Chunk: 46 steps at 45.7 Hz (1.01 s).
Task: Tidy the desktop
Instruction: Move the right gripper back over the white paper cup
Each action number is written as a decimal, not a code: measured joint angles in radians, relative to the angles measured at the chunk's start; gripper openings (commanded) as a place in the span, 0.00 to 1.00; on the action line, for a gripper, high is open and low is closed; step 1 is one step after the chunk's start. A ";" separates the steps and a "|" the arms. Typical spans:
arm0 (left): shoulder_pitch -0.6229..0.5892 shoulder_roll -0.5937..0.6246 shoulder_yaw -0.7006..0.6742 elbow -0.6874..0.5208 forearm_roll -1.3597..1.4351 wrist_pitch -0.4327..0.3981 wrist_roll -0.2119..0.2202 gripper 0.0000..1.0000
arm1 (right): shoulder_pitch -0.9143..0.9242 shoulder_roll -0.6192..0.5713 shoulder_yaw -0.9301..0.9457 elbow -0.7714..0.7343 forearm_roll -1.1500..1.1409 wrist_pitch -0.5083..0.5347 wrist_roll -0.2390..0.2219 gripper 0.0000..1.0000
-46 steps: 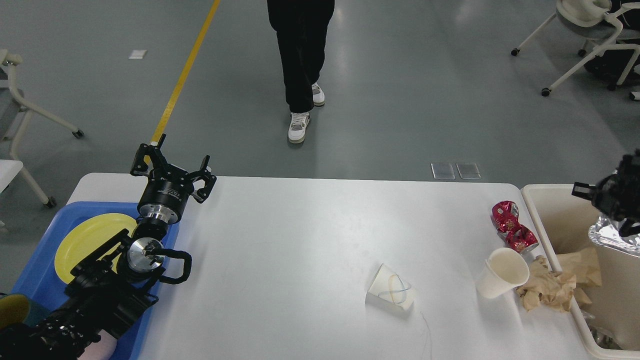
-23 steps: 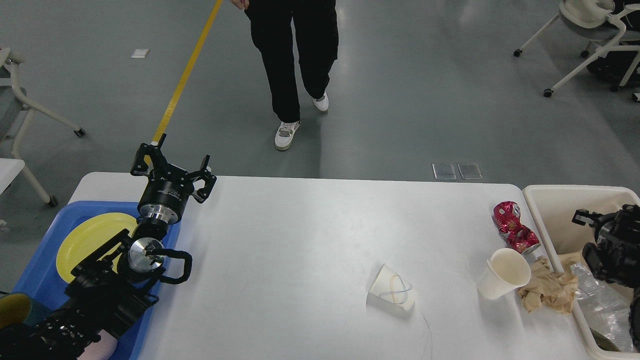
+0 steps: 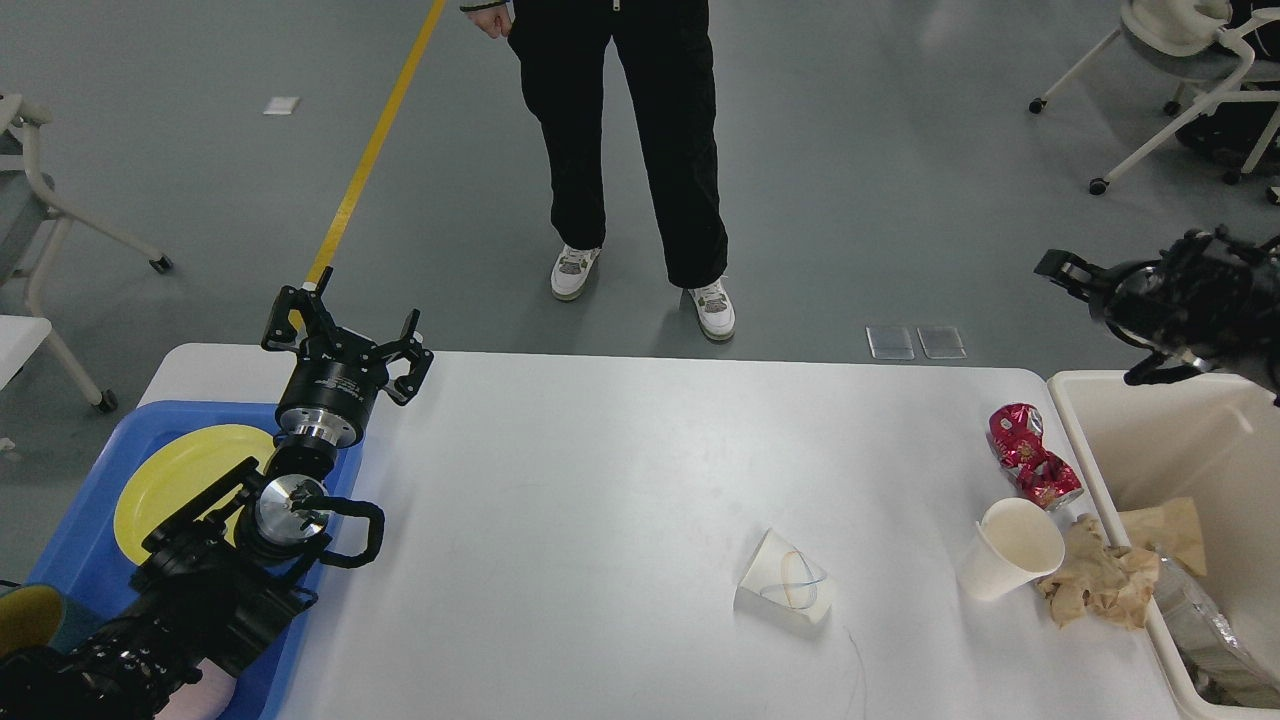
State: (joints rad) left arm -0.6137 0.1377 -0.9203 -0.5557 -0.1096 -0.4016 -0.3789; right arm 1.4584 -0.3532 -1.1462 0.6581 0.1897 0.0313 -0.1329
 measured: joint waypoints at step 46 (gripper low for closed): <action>0.000 0.000 0.000 -0.001 0.001 0.000 0.000 0.99 | 0.084 -0.105 -0.126 0.559 -0.166 0.028 0.025 1.00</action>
State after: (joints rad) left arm -0.6137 0.1381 -0.9204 -0.5566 -0.1089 -0.4016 -0.3789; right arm 1.5426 -0.4578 -1.2726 1.2176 0.0234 0.0596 -0.1074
